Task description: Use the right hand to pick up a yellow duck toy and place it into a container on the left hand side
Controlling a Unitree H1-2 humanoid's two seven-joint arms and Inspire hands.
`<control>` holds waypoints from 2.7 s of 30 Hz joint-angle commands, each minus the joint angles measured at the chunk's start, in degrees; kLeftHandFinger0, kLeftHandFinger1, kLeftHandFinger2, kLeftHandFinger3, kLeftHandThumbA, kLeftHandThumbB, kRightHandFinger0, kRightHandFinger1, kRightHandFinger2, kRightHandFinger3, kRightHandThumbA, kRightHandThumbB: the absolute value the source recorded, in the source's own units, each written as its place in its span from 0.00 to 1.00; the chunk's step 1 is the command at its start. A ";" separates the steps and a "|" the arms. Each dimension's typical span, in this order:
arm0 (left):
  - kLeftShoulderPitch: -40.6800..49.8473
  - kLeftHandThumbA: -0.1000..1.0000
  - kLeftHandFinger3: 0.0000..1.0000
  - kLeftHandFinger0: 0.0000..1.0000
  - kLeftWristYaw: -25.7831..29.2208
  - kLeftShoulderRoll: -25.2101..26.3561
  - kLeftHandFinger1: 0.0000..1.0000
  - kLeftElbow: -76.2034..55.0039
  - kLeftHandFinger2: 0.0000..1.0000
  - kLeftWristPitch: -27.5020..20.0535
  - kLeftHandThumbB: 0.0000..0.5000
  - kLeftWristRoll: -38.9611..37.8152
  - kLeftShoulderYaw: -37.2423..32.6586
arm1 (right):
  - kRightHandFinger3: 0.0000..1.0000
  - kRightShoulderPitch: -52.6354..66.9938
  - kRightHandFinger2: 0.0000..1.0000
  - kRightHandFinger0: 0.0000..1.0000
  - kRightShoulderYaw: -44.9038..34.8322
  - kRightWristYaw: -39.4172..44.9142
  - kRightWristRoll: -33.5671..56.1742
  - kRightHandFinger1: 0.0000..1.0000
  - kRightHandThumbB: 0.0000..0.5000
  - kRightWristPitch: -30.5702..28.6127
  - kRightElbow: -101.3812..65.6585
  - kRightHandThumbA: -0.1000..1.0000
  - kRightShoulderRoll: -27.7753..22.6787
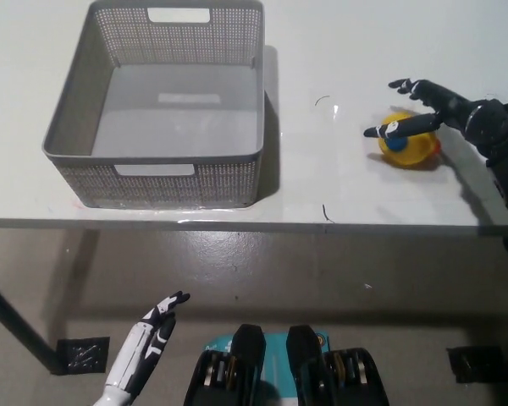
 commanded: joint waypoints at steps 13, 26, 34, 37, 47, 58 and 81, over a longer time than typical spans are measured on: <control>-1.33 1.00 1.00 1.00 0.61 1.06 1.00 -2.83 1.00 -2.01 1.00 0.32 0.16 | 1.00 -1.56 1.00 1.00 4.81 0.44 -2.25 1.00 1.00 -2.51 2.62 0.98 -0.36; -0.31 1.00 1.00 1.00 0.78 2.17 1.00 -3.69 1.00 -2.01 1.00 -0.37 1.17 | 1.00 -2.89 1.00 1.00 9.23 0.33 -4.26 1.00 0.99 -2.34 3.35 0.94 -1.54; 0.03 1.00 1.00 1.00 0.57 2.24 1.00 -3.89 1.00 -2.01 1.00 -1.08 1.60 | 1.00 -2.71 1.00 1.00 9.35 0.73 -3.92 1.00 0.99 -2.32 3.76 0.92 -1.83; 0.10 1.00 1.00 1.00 0.94 2.39 1.00 -3.69 1.00 -2.01 1.00 -0.72 1.45 | 1.00 -2.62 1.00 1.00 9.54 1.21 -4.04 1.00 1.00 -1.99 3.99 0.93 -1.79; 0.03 1.00 1.00 1.00 1.52 2.63 1.00 -3.77 1.00 -2.01 1.00 -0.43 1.63 | 1.00 -1.78 1.00 1.00 10.17 1.69 -4.26 1.00 1.00 -1.34 4.74 0.94 -0.32; 0.06 1.00 1.00 1.00 1.57 2.70 1.00 -4.20 1.00 -2.01 1.00 -0.76 2.10 | 1.00 -1.61 1.00 1.00 11.49 3.80 -4.35 1.00 0.93 -1.72 4.94 0.93 -0.82; 1.43 1.00 1.00 1.00 1.77 2.83 1.00 -4.29 1.00 -2.01 1.00 -1.79 3.06 | 0.59 -1.73 0.93 0.15 11.87 -12.28 -4.41 0.58 0.25 3.52 4.83 0.00 -0.23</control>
